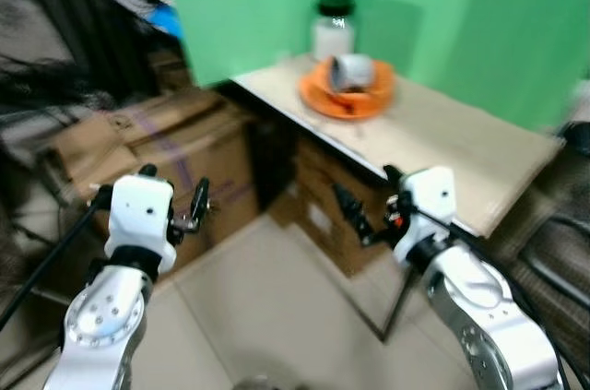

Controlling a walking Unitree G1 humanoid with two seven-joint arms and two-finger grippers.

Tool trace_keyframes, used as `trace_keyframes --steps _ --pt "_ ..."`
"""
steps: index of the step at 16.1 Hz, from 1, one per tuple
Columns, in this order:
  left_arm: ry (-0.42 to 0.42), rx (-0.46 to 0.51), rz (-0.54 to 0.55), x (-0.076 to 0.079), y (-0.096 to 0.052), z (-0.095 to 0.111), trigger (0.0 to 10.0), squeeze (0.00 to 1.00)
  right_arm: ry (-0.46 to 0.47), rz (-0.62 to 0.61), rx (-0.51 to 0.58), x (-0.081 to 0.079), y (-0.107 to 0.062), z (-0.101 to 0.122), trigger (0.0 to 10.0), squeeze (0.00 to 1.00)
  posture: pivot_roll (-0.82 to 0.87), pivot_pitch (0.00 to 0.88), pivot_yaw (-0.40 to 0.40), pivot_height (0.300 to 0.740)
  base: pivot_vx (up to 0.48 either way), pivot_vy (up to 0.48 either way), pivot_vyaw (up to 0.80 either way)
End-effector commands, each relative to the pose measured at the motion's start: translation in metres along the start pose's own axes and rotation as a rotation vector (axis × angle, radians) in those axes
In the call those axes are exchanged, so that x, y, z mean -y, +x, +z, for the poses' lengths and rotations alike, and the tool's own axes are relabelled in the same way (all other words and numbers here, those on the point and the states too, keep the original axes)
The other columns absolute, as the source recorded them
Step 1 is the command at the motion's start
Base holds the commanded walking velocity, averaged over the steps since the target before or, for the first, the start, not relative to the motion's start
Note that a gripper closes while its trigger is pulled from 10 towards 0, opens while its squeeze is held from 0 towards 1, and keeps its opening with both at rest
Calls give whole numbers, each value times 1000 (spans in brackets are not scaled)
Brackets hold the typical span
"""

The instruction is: Setting the table

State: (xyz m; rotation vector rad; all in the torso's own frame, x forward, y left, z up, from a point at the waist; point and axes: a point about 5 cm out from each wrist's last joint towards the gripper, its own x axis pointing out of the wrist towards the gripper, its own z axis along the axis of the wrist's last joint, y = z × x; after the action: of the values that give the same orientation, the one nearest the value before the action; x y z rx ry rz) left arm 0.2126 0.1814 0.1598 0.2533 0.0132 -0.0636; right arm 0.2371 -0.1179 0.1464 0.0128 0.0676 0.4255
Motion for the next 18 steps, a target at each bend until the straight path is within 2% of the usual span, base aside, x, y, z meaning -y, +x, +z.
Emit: trace_keyframes --steps 1,2,4,5,13,18 --pt "6 9 -3 -1 2 3 10000 0 -7 -35 25 3 2 4 10000 1000 82 0 33 740 345 0 0" --pt "5 10 -4 -1 3 3 10000 0 -7 -48 23 5 2 4 10000 1000 81 0 33 740 345 0 0" --pt "-1 2 -9 -2 1 0 10000 0 -11 -190 13 23 -6 -1 10000 1000 76 0 38 740 347 0 0" --pt "-4 -2 -8 -2 1 -1 10000 0 -9 -204 10 26 -8 -2 10000 1000 73 0 41 740 349 0 0" --pt "0 4 -29 0 3 0 10000 0 -46 -150 36 21 -3 5 10000 1000 76 0 37 740 349 0 0" --pt "0 11 -70 5 6 1 10000 0 -35 -131 61 20 -1 9 10000 1000 74 0 37 740 349 0 0"
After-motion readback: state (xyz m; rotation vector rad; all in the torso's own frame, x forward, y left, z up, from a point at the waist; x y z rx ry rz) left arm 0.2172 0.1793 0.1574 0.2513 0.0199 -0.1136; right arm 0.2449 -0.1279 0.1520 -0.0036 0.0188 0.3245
